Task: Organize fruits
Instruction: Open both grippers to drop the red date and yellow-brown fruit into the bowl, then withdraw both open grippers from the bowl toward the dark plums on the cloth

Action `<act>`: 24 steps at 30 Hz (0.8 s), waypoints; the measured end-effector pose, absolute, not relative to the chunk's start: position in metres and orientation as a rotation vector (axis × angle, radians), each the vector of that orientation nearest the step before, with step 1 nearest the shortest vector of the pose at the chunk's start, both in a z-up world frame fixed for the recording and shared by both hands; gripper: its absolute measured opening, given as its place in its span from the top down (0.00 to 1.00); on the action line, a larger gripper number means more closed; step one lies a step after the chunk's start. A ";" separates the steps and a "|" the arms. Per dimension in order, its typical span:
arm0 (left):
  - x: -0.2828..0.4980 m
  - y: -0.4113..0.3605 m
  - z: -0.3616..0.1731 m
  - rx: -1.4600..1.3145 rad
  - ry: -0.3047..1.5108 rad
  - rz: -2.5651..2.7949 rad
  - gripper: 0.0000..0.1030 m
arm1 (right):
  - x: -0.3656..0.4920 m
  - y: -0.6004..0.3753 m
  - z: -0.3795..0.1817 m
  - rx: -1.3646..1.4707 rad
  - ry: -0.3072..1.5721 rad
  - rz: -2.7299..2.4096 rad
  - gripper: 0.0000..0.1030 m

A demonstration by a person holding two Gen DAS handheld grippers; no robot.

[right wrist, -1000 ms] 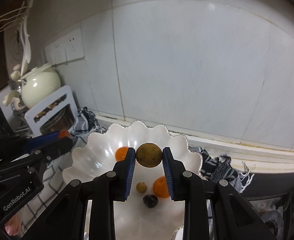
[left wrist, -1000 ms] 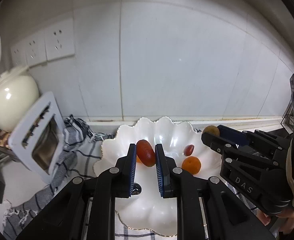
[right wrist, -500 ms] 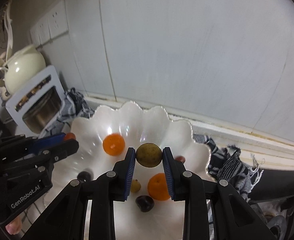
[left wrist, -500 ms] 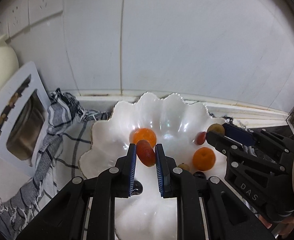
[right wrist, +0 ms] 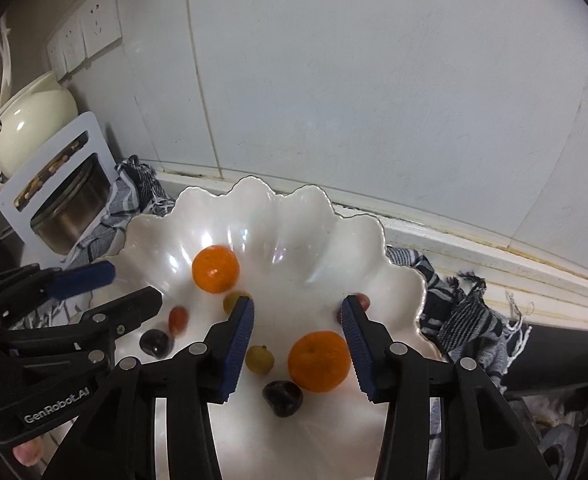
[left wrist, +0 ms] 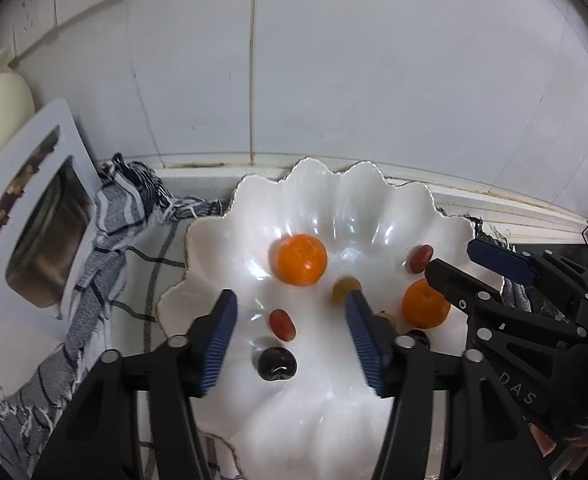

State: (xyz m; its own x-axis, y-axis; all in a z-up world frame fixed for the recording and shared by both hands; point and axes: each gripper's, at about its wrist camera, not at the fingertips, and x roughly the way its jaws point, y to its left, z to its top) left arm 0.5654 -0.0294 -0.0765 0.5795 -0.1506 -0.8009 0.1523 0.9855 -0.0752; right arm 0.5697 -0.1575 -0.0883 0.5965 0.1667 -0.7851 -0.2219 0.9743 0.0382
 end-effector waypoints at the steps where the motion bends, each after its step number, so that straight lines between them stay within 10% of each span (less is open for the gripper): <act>1: 0.563 -0.030 -0.074 0.010 0.928 -0.169 0.41 | 0.568 -0.159 -0.087 -0.066 0.900 0.222 0.54; 24: 0.454 -0.022 -0.002 0.075 0.658 -0.081 0.18 | 0.463 -0.173 -0.015 -0.072 0.666 0.178 0.53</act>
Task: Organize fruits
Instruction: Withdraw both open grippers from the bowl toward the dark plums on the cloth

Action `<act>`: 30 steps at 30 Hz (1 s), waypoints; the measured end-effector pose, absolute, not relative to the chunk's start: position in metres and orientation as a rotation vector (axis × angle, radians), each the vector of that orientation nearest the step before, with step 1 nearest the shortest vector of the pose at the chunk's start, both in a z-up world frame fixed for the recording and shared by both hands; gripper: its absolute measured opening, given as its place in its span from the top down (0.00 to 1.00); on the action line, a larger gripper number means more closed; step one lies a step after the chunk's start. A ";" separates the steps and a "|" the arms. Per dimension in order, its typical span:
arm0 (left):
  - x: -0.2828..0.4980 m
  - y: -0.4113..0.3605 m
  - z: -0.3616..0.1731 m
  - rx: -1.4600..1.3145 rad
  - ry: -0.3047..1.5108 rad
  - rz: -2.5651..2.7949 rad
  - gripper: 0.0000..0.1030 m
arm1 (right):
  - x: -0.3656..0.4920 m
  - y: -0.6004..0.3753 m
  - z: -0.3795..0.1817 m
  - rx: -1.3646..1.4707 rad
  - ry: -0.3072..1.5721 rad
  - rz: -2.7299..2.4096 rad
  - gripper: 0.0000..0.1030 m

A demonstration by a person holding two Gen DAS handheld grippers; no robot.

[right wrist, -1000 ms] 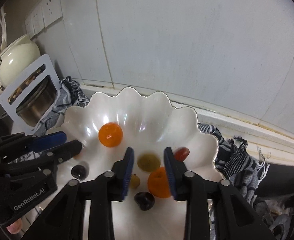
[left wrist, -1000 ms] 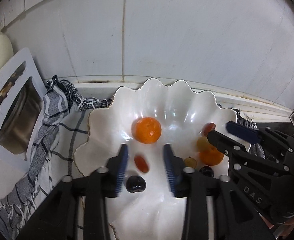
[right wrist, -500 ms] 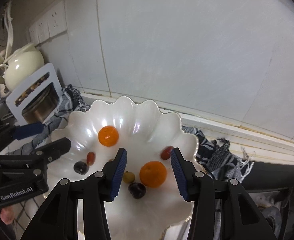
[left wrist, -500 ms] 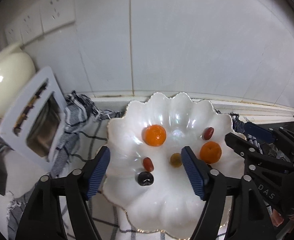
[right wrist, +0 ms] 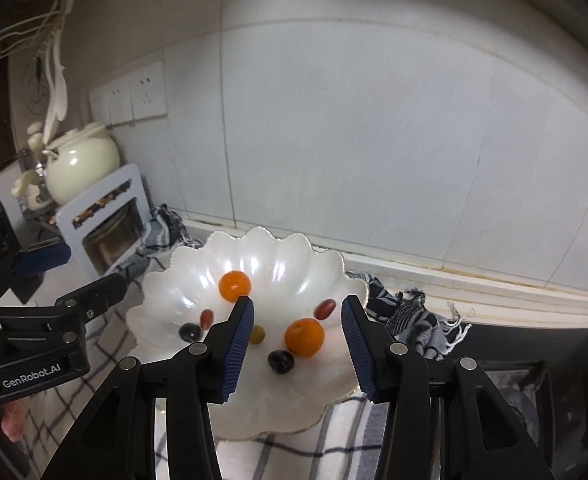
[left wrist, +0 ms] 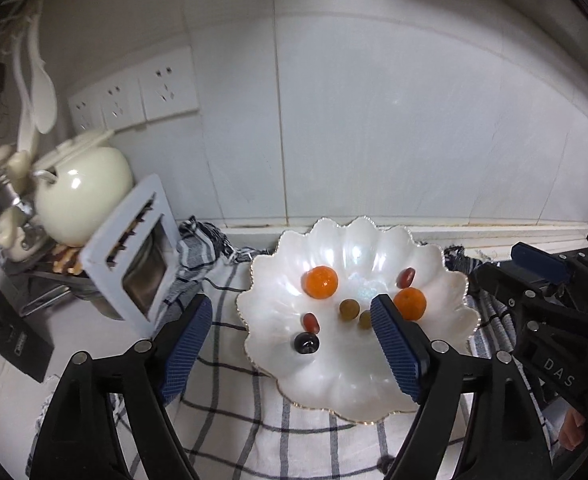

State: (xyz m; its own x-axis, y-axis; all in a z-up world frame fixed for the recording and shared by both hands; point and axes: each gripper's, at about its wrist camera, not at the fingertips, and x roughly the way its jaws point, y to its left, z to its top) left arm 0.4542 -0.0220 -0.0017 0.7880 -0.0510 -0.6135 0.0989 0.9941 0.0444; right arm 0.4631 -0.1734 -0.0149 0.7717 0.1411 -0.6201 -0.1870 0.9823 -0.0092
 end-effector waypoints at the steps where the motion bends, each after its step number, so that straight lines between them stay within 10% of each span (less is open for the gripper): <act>1: 0.448 -0.021 0.001 0.071 0.646 -0.085 0.17 | 0.458 -0.173 -0.012 -0.076 0.660 0.178 0.52; 30: 0.315 -0.003 0.023 0.148 0.488 -0.166 0.10 | 0.324 -0.161 0.020 -0.114 0.505 0.198 0.45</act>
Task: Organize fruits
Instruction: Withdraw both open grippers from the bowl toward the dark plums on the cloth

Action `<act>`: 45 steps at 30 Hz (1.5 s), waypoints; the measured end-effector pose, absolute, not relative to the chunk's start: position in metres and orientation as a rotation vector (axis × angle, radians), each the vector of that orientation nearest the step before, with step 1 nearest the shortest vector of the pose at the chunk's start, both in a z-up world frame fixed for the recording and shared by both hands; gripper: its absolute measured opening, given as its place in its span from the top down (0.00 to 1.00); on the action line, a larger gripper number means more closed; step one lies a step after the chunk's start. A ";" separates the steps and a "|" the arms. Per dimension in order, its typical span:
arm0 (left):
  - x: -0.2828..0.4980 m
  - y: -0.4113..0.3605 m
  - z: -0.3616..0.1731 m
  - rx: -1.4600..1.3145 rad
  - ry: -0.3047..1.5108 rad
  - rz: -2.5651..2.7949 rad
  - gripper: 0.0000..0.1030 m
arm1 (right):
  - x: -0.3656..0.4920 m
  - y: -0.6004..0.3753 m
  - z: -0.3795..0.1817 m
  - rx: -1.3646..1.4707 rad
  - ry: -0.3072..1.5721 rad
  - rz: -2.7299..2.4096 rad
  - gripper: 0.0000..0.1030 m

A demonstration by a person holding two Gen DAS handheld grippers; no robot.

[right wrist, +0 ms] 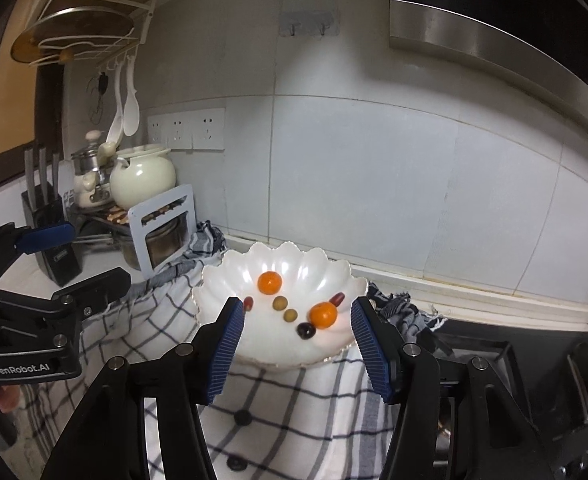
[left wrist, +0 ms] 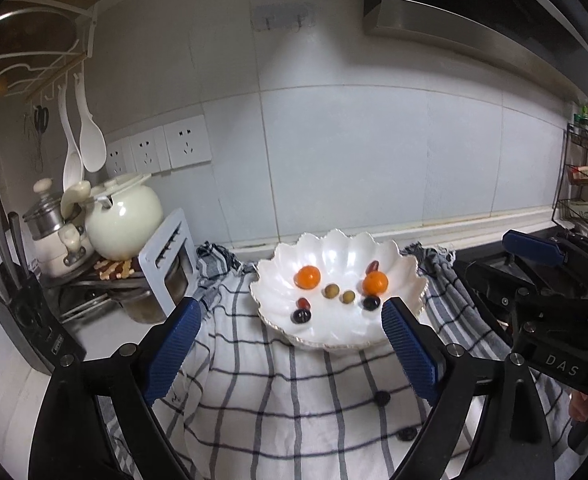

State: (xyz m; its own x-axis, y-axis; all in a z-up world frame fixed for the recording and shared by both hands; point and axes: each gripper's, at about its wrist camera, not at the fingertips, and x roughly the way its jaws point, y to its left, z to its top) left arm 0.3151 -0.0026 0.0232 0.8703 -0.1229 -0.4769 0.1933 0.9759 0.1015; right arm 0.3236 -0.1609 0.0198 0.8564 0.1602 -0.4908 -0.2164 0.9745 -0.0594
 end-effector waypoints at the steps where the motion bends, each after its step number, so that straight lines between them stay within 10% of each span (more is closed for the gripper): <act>1: 0.312 -0.002 0.021 0.147 0.491 -0.172 0.10 | 0.320 -0.160 0.018 -0.115 0.508 0.199 0.45; 45: 0.311 -0.015 -0.090 0.405 0.586 -0.495 0.16 | 0.265 -0.131 -0.109 -0.108 0.741 0.130 0.47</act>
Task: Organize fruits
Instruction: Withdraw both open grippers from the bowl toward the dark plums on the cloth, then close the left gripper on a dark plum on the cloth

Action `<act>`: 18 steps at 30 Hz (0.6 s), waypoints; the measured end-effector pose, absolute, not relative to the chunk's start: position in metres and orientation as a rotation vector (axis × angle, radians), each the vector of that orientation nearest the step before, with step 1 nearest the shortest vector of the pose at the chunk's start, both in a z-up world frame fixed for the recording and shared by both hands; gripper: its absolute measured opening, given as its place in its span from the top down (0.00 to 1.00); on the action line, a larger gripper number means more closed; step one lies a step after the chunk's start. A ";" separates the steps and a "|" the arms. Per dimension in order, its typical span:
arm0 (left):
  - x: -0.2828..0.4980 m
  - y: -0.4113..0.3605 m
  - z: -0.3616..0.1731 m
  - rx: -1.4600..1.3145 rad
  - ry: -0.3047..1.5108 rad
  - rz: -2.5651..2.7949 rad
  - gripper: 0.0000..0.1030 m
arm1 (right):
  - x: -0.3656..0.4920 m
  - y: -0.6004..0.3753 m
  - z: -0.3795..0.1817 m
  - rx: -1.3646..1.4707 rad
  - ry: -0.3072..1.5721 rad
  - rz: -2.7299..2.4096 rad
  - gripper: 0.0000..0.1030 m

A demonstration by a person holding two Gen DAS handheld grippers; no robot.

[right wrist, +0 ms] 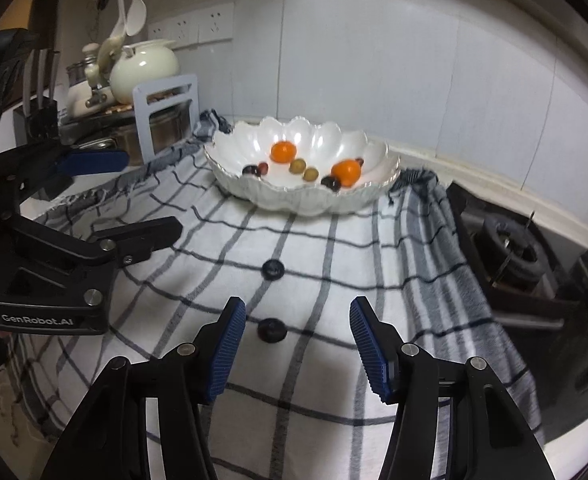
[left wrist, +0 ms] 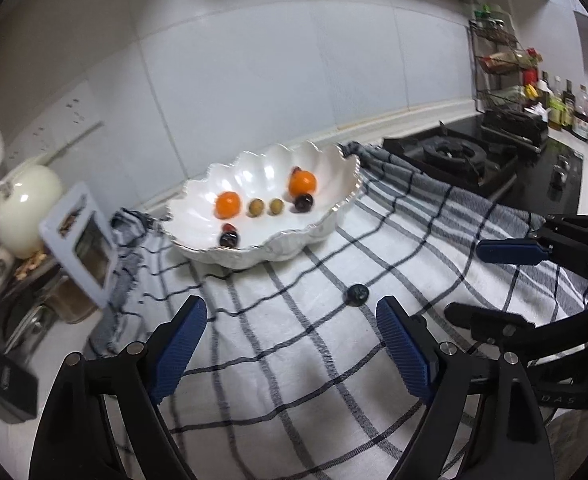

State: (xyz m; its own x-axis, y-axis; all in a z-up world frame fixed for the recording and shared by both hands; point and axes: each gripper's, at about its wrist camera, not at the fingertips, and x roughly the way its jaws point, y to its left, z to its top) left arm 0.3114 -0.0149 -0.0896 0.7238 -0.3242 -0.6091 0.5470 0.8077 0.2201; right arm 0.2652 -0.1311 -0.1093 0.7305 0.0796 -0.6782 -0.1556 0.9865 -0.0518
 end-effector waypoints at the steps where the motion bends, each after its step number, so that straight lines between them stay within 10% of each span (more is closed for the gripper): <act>1: 0.315 -0.018 -0.093 0.412 0.590 -0.507 0.17 | 0.267 -0.130 -0.113 -0.110 0.750 0.130 0.48; 18: 0.356 -0.053 -0.137 0.449 0.681 -0.704 0.43 | 0.290 -0.123 -0.150 -0.043 0.840 0.146 0.67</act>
State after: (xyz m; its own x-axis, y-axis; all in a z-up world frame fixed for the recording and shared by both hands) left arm 0.3563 -0.0535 -0.1369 0.5652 -0.4368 -0.6998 0.7142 0.6837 0.1500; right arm 0.2898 -0.1225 -0.1502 0.6580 0.1123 -0.7446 -0.1460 0.9891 0.0202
